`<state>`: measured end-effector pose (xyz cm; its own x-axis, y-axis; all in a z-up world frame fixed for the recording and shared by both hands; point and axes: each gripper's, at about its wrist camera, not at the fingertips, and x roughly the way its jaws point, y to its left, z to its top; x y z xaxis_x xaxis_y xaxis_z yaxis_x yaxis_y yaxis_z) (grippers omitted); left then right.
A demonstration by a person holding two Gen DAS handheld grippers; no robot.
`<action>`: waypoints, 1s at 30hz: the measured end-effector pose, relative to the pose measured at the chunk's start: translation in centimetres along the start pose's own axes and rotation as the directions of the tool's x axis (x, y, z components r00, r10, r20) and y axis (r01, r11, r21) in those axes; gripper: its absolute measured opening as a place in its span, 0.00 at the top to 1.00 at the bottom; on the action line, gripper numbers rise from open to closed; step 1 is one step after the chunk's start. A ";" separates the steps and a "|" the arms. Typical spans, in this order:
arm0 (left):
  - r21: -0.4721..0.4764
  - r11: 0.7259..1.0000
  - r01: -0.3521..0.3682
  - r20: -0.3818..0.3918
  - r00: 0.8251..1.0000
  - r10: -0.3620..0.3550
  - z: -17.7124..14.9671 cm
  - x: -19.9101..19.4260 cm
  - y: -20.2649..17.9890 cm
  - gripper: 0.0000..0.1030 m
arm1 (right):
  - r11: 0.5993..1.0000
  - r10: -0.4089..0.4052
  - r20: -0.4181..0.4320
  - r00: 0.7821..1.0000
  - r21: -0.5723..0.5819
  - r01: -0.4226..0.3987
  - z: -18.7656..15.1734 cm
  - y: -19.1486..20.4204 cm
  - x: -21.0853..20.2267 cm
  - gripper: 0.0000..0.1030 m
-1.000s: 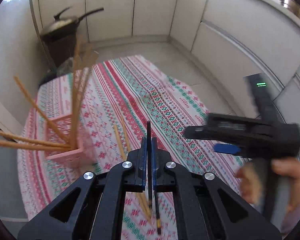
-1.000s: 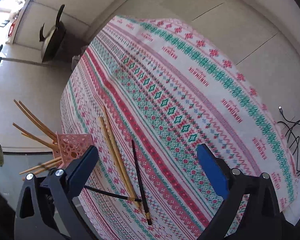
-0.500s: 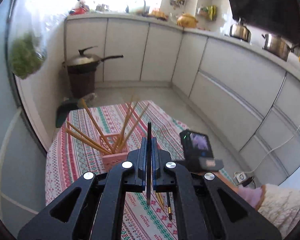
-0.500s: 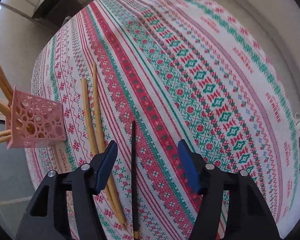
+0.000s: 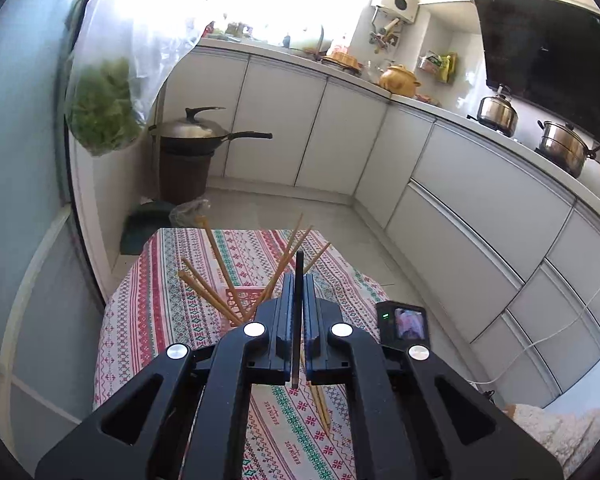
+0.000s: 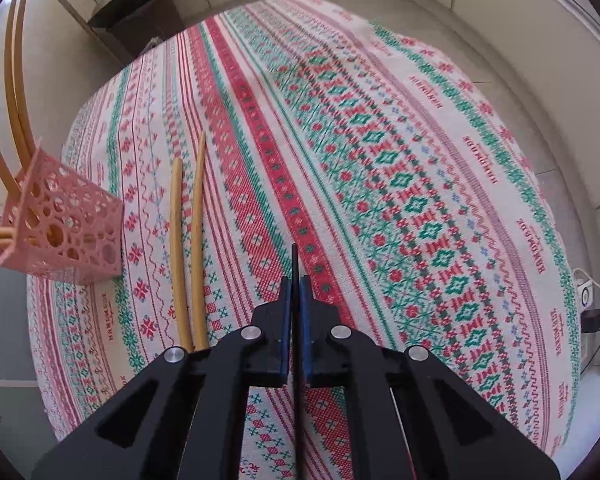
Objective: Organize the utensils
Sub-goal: 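Close the right tool on a wooden chopstick while the left holds its own, then carry both held chopsticks over the pink holder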
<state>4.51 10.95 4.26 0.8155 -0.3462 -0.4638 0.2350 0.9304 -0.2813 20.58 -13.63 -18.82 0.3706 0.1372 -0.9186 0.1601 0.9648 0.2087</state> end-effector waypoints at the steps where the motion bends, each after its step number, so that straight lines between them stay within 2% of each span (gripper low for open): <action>1: -0.003 1.000 -0.006 -0.004 1.000 0.006 0.0 0.1 0.1 0.97 | 1.000 0.016 0.020 1.000 0.012 -0.016 0.2 -0.3 -0.9 0.96; 7: -0.012 0.999 -0.030 -0.025 0.999 0.030 -0.3 0.7 0.6 0.97 | 0.994 0.086 0.135 0.987 0.054 -0.094 1.4 -2.4 -5.9 0.96; 14: -0.008 0.998 -0.067 -0.050 0.997 0.066 -0.8 1.5 0.8 0.97 | 0.981 0.157 0.213 0.964 0.083 -0.178 1.3 -3.4 -10.0 0.96; 21: -0.003 0.995 -0.102 -0.068 0.992 0.102 -1.2 2.2 0.8 0.97 | 0.964 0.233 0.284 0.930 0.059 -0.259 0.8 -3.8 -14.6 0.95; 30: 0.015 0.988 -0.155 -0.081 0.984 0.156 -1.5 3.0 0.5 0.97 | 0.942 0.306 0.341 0.889 0.026 -0.334 0.6 -3.3 -17.8 0.95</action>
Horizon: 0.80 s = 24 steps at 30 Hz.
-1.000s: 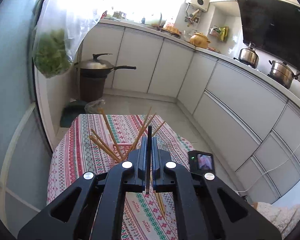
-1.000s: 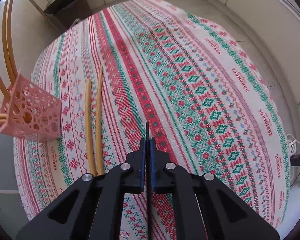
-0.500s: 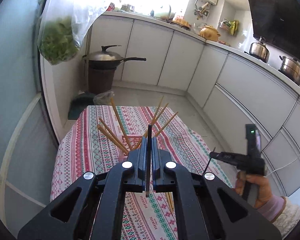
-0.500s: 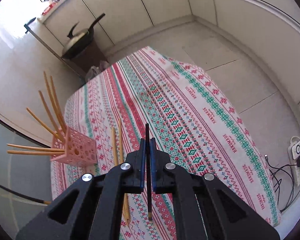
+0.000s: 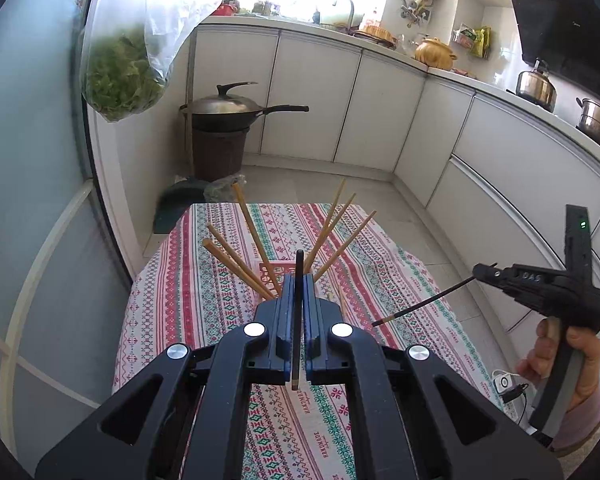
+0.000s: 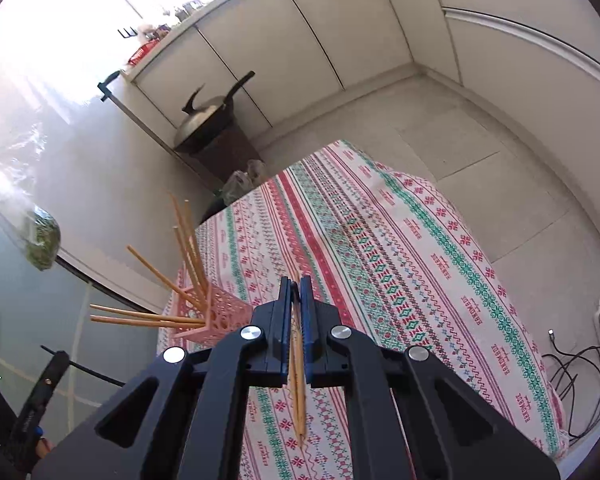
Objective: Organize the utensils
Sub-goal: 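Carry both held chopsticks over the pink holder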
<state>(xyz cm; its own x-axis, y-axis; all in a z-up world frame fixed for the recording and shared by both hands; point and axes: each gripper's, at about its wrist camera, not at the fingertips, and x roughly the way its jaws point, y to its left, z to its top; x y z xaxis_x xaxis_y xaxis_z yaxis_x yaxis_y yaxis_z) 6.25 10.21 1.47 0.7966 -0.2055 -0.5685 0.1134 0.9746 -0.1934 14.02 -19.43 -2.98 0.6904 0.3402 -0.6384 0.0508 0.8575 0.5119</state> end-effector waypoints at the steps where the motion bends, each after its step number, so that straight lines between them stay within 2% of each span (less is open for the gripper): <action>1: 0.000 1.000 -0.007 -0.001 1.000 0.007 0.0 0.1 0.0 0.97 | 1.000 0.007 0.004 1.000 0.000 -0.007 0.0 0.1 -0.3 0.95; 11: 0.008 0.999 -0.051 -0.017 0.999 0.051 -0.2 0.9 -0.3 0.97 | 0.997 0.077 0.047 0.996 -0.019 -0.076 0.6 1.2 -3.0 0.95; 15: 0.004 0.999 -0.044 -0.009 0.999 0.044 -0.1 0.8 -0.6 0.97 | 0.995 0.096 0.051 0.994 -0.017 -0.095 0.7 1.1 -3.6 0.95; 24: -0.027 1.000 -0.012 0.129 0.992 0.015 4.2 -2.6 -1.6 0.97 | 0.991 0.136 0.067 0.988 0.003 -0.136 1.3 0.6 -5.0 0.95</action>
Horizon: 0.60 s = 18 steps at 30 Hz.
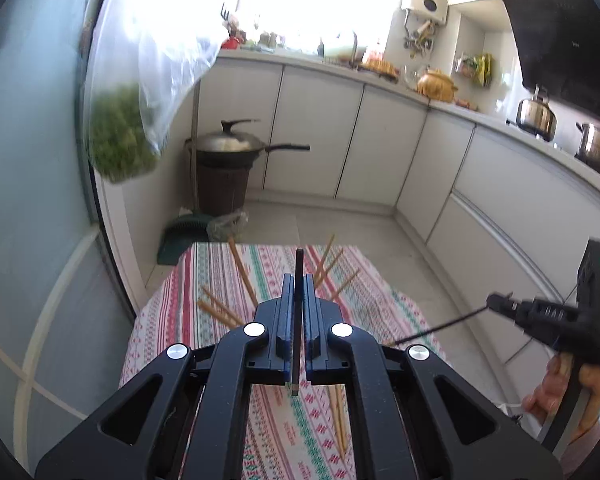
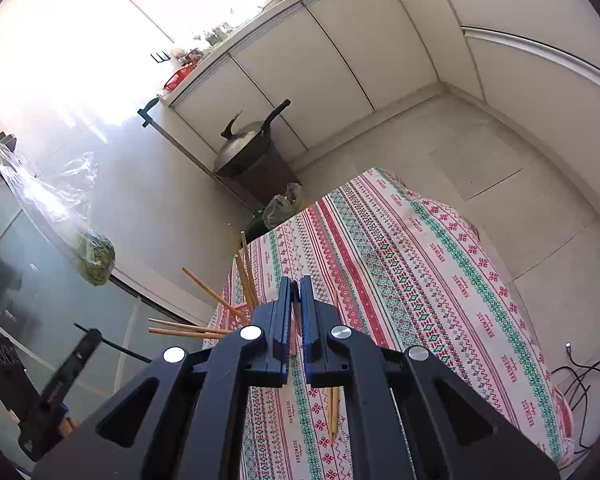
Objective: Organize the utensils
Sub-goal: 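Carry both held chopsticks over the pink holder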
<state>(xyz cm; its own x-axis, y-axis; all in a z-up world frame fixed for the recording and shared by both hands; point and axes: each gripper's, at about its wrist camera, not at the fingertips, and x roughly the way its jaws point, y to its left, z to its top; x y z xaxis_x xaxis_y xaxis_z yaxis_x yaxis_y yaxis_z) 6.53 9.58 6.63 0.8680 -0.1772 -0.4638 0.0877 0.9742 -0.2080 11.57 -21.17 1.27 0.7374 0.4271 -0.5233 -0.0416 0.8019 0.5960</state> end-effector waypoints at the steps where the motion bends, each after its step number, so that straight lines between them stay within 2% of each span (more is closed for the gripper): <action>1: -0.007 1.000 -0.001 0.012 1.000 0.001 0.6 -0.1 0.0 0.97 | 1.000 0.004 0.002 1.000 0.000 -0.004 0.1 -0.1 -0.2 0.95; 5: -0.039 0.999 0.002 0.054 0.999 0.000 2.6 0.0 -0.2 0.97 | 1.000 0.015 0.006 1.000 0.012 -0.015 0.4 -0.5 -0.6 0.95; 8: -0.040 0.999 -0.024 0.064 0.998 0.026 3.4 0.9 -0.5 0.97 | 1.000 0.020 0.004 1.000 0.019 -0.020 0.6 -0.9 -0.8 0.95; 18: -0.078 0.994 -0.081 -0.010 0.997 0.080 4.0 7.1 0.9 0.96 | 1.000 0.018 -0.041 0.999 0.009 -0.017 0.4 -1.4 -0.1 0.95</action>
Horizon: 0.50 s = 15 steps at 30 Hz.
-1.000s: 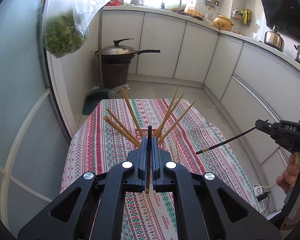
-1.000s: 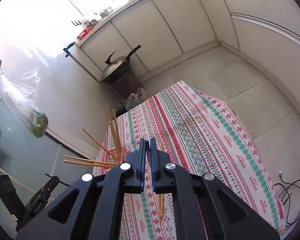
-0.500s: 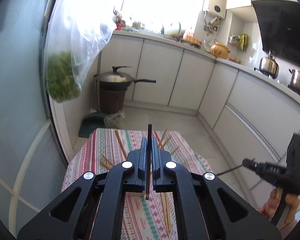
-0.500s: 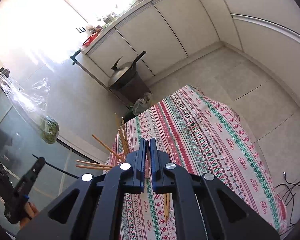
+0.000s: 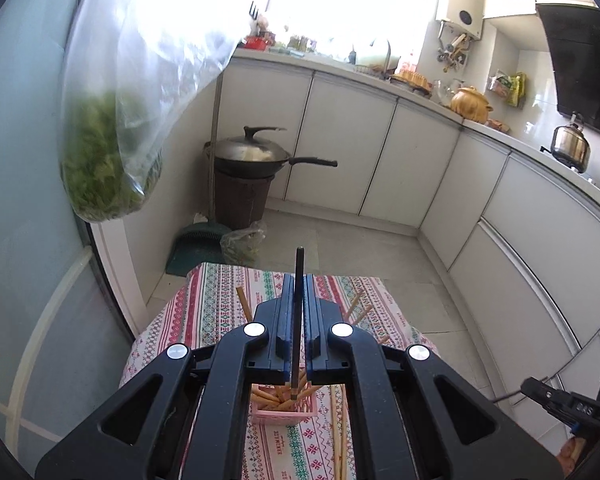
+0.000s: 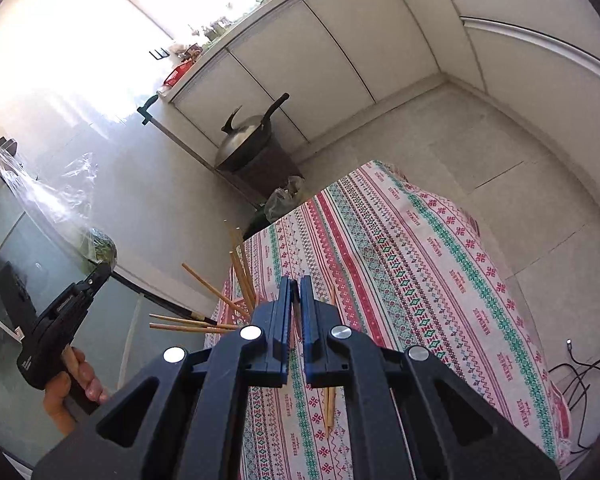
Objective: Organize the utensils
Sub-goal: 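Carry both held chopsticks over the pink holder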
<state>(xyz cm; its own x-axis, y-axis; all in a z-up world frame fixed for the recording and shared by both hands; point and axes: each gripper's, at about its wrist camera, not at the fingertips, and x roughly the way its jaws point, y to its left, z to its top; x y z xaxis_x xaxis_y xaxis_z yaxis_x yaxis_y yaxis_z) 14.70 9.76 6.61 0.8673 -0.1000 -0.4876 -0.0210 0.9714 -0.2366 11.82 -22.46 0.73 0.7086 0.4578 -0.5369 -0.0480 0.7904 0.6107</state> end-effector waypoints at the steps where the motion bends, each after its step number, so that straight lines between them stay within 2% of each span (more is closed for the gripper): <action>1: -0.012 1.000 -0.007 -0.020 1.000 0.007 -0.1 0.9 0.3 0.96 | 1.000 0.001 -0.005 1.000 -0.003 -0.001 0.0 0.0 0.1 0.95; 2: -0.018 1.000 -0.016 -0.041 0.999 0.015 -0.2 1.8 0.6 0.95 | 1.000 0.001 -0.009 1.000 -0.006 -0.001 -0.1 0.0 0.2 0.95; 5: -0.056 0.997 -0.055 -0.071 0.996 0.051 -1.1 3.1 2.1 0.61 | 1.000 0.003 -0.016 1.000 -0.013 -0.003 -0.1 0.3 0.4 0.95; 8: -0.118 0.991 -0.058 -0.061 0.997 0.051 -1.3 2.1 4.0 0.60 | 1.000 0.019 -0.024 1.000 -0.015 -0.019 -0.2 0.7 0.4 0.95; 13: -0.153 0.987 -0.041 0.002 0.999 0.042 -1.2 -1.7 5.0 0.60 | 0.999 0.036 -0.023 0.999 -0.037 -0.037 -0.3 2.2 0.3 0.95; 15: -0.150 0.988 -0.045 0.024 0.998 0.050 -1.2 -3.2 4.9 0.55 | 0.998 0.040 -0.022 0.999 -0.052 -0.041 -0.3 3.2 0.4 0.95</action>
<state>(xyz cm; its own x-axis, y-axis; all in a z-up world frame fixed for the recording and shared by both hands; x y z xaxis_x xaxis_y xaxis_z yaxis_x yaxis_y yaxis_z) 11.29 14.63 6.01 0.8770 -0.0465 -0.4782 -0.1345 0.9318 -0.3372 11.72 -19.59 2.30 0.6906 0.4976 -0.5249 -0.1131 0.7911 0.6012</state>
